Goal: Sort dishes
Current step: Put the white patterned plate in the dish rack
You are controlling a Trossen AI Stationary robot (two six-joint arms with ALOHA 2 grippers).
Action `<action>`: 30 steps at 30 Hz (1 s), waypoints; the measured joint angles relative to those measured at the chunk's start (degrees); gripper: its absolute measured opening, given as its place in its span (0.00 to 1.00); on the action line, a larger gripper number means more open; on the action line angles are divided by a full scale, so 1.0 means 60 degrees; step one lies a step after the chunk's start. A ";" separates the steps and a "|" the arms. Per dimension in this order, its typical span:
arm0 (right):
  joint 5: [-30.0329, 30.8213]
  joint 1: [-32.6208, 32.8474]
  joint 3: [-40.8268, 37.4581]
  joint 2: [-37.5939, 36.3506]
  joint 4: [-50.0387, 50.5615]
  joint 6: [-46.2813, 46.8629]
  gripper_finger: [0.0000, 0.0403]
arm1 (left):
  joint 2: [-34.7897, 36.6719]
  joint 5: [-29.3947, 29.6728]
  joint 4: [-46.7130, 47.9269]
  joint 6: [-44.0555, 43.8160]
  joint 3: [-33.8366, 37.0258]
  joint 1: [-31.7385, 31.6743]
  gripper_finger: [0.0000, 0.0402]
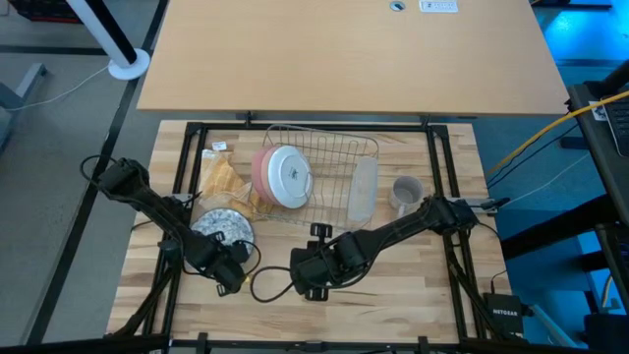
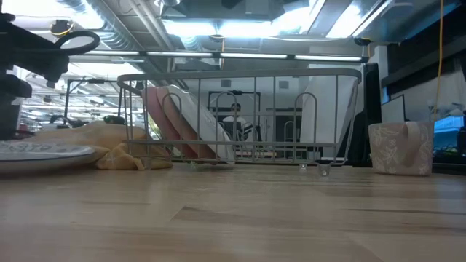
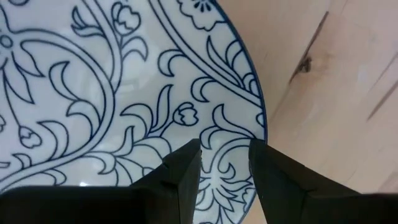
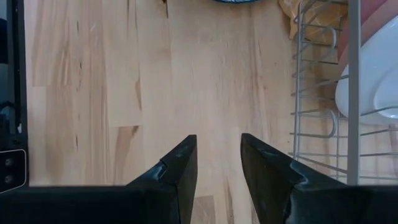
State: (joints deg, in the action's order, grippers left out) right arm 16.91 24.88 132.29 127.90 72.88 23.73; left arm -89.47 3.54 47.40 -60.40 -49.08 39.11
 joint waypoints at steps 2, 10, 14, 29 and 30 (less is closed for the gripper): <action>-0.0004 0.0000 0.0000 0.0000 0.0000 0.0000 0.32 | 0.0000 0.0014 0.0000 0.0001 0.0000 -0.0001 0.32; -0.0006 -0.0004 0.0000 0.0000 0.0000 0.0000 0.32 | -0.0011 0.0008 0.0585 0.0285 -0.0301 -0.0022 0.32; -0.0007 -0.0004 0.0000 0.0000 -0.0002 0.0000 0.32 | -0.0011 0.0006 0.1441 0.0386 -0.0836 -0.0022 0.32; -0.0007 -0.0004 0.0000 0.0000 -0.0004 0.0000 0.32 | -0.0324 0.0671 0.0529 -0.0189 -0.1115 0.0386 0.32; -0.0007 -0.0004 0.0000 0.0000 0.0000 0.0000 0.32 | -0.0395 0.0704 0.0528 -0.0189 -0.1115 0.0379 0.32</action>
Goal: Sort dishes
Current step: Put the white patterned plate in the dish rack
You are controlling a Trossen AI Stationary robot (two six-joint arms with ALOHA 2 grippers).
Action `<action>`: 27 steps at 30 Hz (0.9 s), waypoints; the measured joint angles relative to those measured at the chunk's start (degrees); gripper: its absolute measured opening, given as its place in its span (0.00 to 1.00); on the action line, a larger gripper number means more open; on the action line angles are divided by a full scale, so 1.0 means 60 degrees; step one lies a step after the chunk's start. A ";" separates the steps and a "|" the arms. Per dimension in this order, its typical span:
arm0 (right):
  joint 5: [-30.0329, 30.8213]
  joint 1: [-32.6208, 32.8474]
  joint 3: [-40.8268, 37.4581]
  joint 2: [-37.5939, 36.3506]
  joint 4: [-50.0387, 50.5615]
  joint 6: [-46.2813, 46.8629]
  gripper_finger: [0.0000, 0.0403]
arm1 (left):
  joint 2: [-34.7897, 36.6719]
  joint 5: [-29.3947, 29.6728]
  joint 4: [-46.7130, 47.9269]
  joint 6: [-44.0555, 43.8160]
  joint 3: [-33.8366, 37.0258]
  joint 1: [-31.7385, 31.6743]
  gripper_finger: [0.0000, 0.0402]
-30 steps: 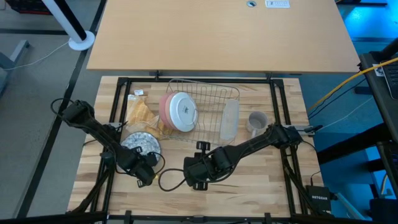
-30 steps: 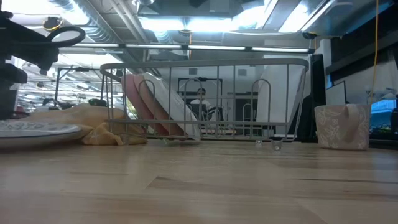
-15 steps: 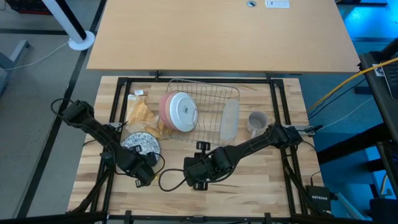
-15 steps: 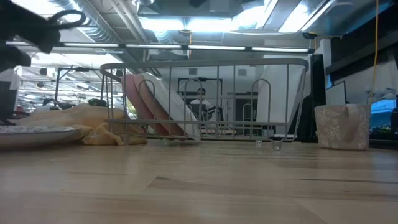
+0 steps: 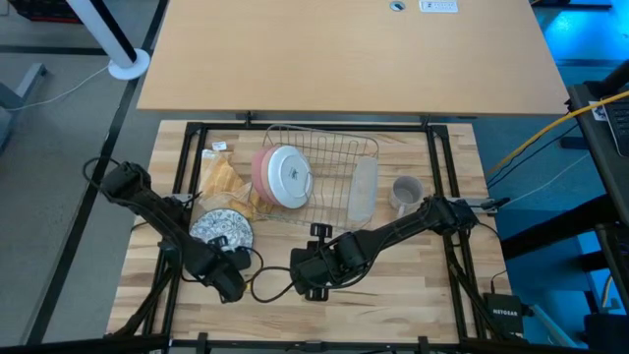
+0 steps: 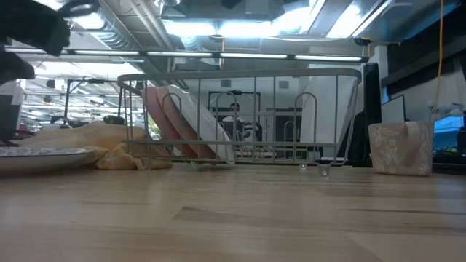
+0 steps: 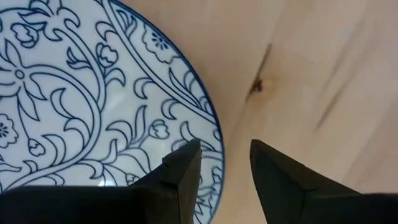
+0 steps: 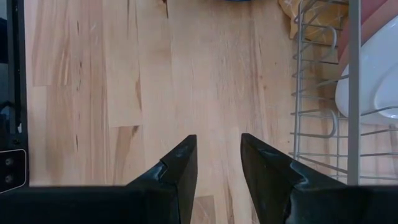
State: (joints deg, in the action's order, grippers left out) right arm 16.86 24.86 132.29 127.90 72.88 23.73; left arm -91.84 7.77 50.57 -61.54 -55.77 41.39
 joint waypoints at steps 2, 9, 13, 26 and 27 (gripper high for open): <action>-0.0002 0.0000 0.0000 0.0000 -0.0002 0.0002 0.32 | -0.0153 0.0036 -0.0016 0.0000 0.0000 -0.0004 0.32; 0.0000 0.0004 0.0000 0.0000 -0.0004 0.0000 0.32 | -0.0768 0.0086 0.0145 0.0000 0.0000 0.0044 0.32; -0.0001 0.0004 0.0000 0.0000 -0.0007 0.0000 0.32 | -0.0934 0.0103 0.0236 -0.0015 0.0000 0.0044 0.32; -0.0003 0.0004 0.0000 0.0000 -0.0466 0.0000 0.32 | -0.1214 0.0544 0.0713 -0.0681 -0.0026 0.0044 0.29; -0.0004 0.0004 0.0000 0.0000 -0.0466 0.0000 0.32 | -0.1225 0.0544 0.0916 -0.0678 -0.0013 0.0044 0.28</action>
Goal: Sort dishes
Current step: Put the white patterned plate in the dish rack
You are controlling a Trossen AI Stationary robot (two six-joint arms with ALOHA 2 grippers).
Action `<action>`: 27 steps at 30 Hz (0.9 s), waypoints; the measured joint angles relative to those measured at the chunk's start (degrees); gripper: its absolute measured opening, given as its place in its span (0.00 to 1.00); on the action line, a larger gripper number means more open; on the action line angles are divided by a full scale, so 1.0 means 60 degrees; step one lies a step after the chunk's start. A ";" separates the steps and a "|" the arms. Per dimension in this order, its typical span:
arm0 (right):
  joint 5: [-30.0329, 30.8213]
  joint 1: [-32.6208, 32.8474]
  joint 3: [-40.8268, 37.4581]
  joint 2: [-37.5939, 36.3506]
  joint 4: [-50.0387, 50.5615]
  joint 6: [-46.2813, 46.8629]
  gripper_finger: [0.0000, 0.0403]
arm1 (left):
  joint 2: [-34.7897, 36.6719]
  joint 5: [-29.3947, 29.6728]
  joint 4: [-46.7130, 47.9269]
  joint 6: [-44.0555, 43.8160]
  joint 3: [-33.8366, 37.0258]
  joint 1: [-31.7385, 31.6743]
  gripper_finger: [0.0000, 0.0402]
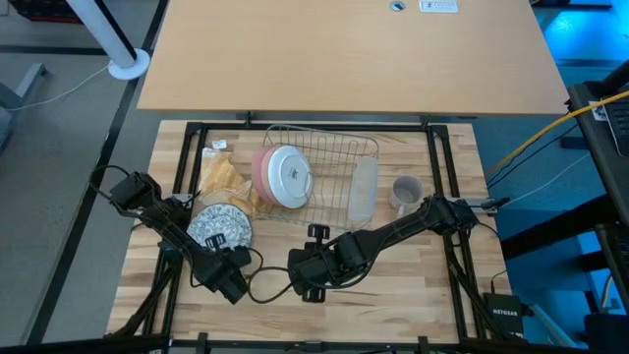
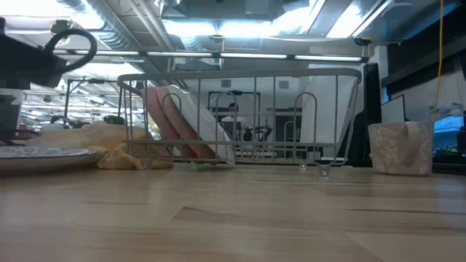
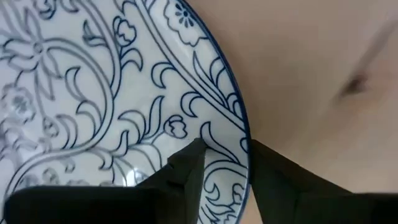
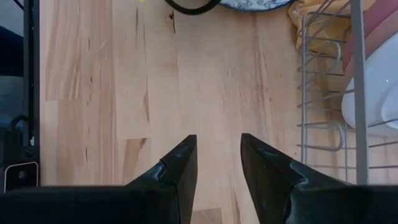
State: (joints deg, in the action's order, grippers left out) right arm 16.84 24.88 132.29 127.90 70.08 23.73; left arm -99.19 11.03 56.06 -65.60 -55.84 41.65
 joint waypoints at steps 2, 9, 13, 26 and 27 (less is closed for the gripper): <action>0.0001 0.0000 0.0000 0.0000 0.0000 0.0000 0.32 | -0.0007 0.0000 0.0323 -0.0004 0.0007 0.0000 0.24; 0.0000 0.0000 0.0000 0.0000 -0.0001 0.0000 0.32 | -0.0005 0.0073 0.0967 0.0003 0.0005 0.0000 0.10; 0.0000 0.0000 0.0000 0.0000 -0.0011 0.0000 0.32 | -0.0005 0.0071 0.1205 0.0007 0.0005 0.0000 0.02; 0.0000 0.0000 0.0000 0.0000 -0.0288 -0.0002 0.32 | -0.0005 0.0228 0.2313 0.0178 -0.0928 0.0000 0.00; 0.0000 0.0000 0.0000 0.0000 -0.0301 -0.0002 0.32 | -0.0005 0.0240 0.2410 0.0194 -0.1050 0.0000 0.00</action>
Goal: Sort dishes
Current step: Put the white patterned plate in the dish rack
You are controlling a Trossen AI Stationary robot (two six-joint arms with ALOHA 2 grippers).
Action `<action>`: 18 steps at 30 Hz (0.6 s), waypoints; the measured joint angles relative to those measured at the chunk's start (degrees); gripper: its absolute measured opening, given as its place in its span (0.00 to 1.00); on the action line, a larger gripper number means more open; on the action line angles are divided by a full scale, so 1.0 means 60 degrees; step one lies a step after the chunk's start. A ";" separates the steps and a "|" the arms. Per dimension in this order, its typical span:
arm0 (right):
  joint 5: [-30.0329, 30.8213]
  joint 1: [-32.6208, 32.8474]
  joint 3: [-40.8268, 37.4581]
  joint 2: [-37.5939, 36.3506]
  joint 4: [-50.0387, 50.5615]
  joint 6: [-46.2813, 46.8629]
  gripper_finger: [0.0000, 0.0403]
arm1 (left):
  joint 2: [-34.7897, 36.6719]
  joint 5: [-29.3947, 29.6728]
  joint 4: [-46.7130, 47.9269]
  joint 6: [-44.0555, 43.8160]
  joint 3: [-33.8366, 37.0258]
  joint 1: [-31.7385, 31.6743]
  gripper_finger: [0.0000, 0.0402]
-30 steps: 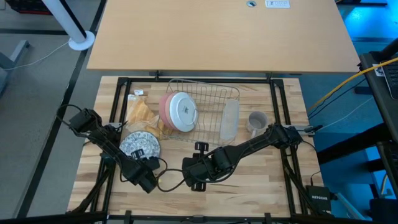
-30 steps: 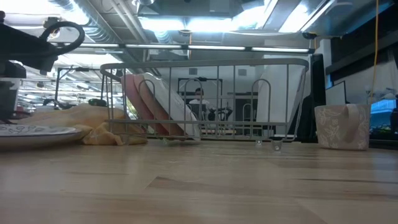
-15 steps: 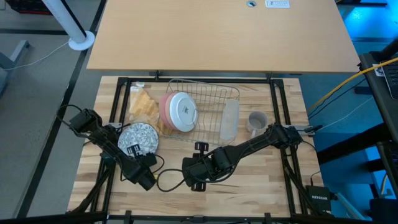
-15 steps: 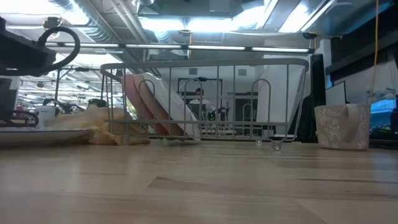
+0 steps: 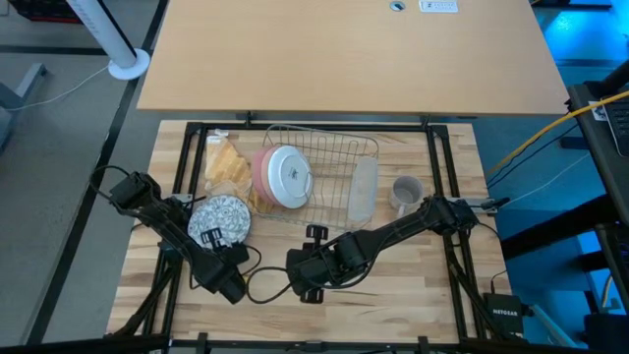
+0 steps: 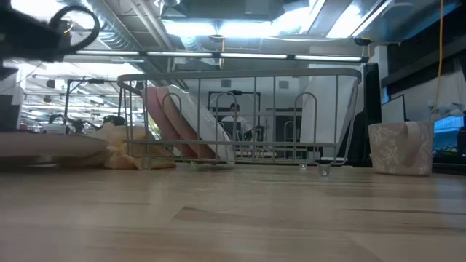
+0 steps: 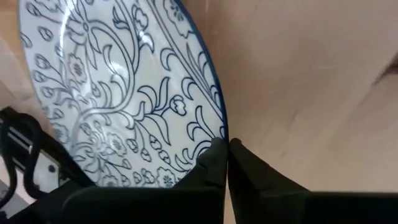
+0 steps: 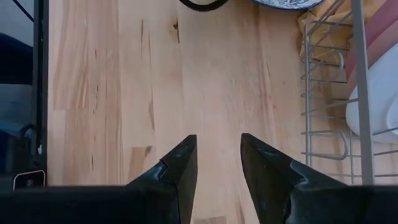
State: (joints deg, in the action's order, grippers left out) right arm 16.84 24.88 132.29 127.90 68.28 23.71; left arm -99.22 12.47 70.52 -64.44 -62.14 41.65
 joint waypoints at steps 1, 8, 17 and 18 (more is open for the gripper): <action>0.0000 0.0000 0.0000 0.0000 -0.0026 0.0002 0.32 | 0.0004 0.0000 0.0076 0.0064 -0.0115 0.0000 0.00; 0.0102 0.0086 -0.0007 0.0168 -0.0539 -0.0005 0.32 | 0.0004 0.0033 0.0128 0.0302 -0.0599 0.0007 0.00; 0.1347 0.0308 -0.0544 0.1069 -0.1407 -0.0271 0.32 | 0.0011 0.0040 0.0099 0.0203 -0.0679 0.0177 0.00; 0.1575 0.0312 -0.0578 0.1168 -0.1411 -0.0275 0.32 | 0.0011 0.0040 0.0102 0.0203 -0.0679 0.0215 0.00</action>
State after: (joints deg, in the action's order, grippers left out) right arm 26.29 26.76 128.82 134.91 59.81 22.06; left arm -99.15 12.71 71.13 -63.22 -66.22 42.94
